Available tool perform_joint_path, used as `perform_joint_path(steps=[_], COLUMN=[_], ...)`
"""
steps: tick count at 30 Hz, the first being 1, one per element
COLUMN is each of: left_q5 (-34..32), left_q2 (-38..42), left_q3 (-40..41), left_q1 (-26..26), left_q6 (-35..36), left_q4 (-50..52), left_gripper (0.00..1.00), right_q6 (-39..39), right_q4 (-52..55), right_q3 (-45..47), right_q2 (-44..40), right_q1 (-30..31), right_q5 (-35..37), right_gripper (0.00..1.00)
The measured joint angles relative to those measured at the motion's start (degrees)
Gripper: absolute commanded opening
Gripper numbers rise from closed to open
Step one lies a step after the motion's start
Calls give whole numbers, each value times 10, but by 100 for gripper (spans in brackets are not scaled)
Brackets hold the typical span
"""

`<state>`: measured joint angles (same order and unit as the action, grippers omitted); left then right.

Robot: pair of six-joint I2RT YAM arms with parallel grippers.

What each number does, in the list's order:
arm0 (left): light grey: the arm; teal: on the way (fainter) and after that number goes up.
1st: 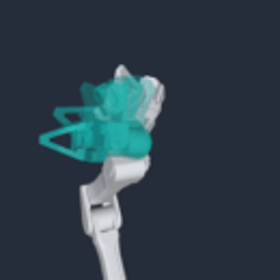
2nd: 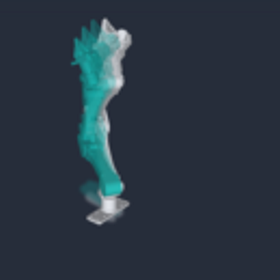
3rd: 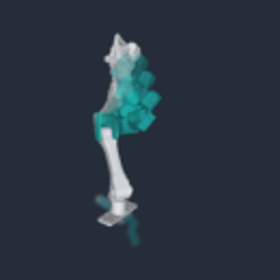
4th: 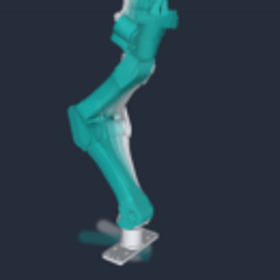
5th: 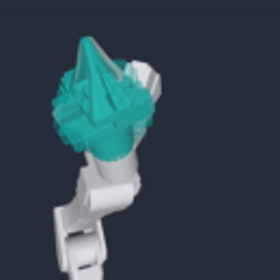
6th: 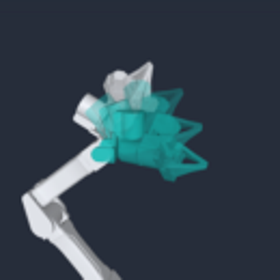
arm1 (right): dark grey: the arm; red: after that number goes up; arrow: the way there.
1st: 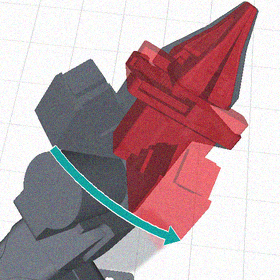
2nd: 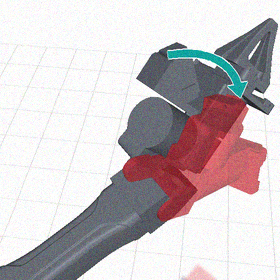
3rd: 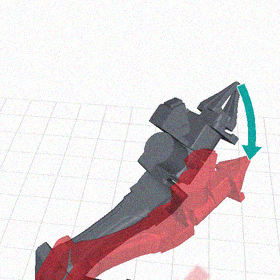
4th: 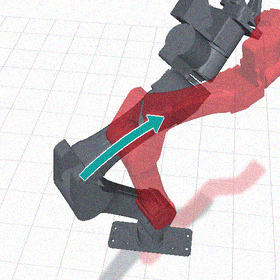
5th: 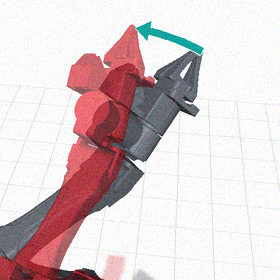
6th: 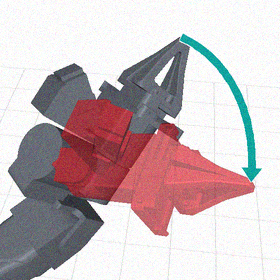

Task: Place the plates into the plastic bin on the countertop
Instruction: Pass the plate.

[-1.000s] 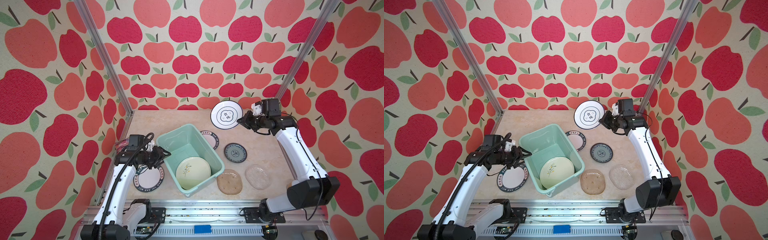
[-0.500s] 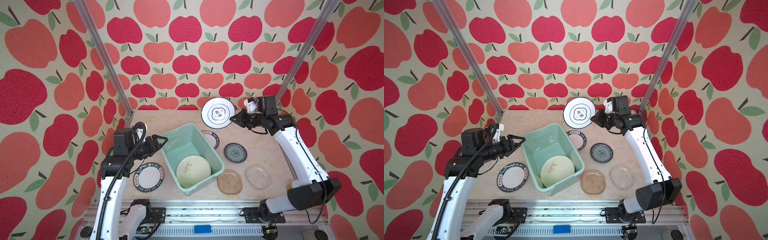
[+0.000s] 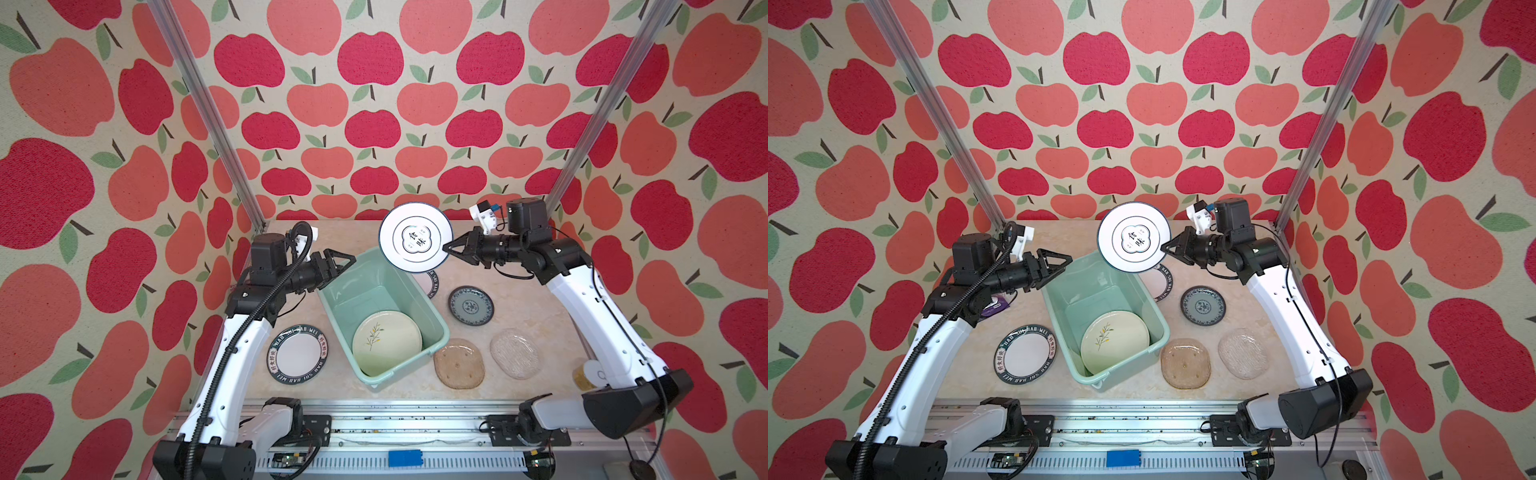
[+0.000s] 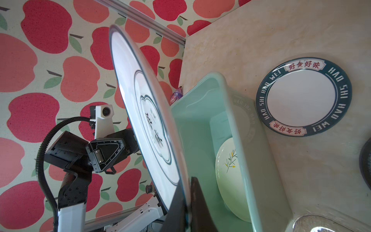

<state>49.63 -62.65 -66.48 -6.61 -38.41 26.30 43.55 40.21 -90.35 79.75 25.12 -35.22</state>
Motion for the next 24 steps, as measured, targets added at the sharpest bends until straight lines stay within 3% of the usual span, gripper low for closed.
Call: perform_joint_path(steps=[13,15,20,24], left_q5=[29,32,49,59], left_q2=[-30,-37,-65,-80], left_q3=[34,34,31,22], left_q1=[-31,-31,-32,-36], left_q6=[-3,-9,-12,-8], left_q4=[-173,-188,-195,-184], left_gripper=[63,57,30,18], right_q6=[13,13,13,13], right_q4=[-29,-32,-33,-32], right_q3=[40,40,40,41], right_q2=[0,0,0,1], right_q1=[48,53,62,64], right_q5=[-18,-18,-15,-2], right_gripper=[0,0,0,0])
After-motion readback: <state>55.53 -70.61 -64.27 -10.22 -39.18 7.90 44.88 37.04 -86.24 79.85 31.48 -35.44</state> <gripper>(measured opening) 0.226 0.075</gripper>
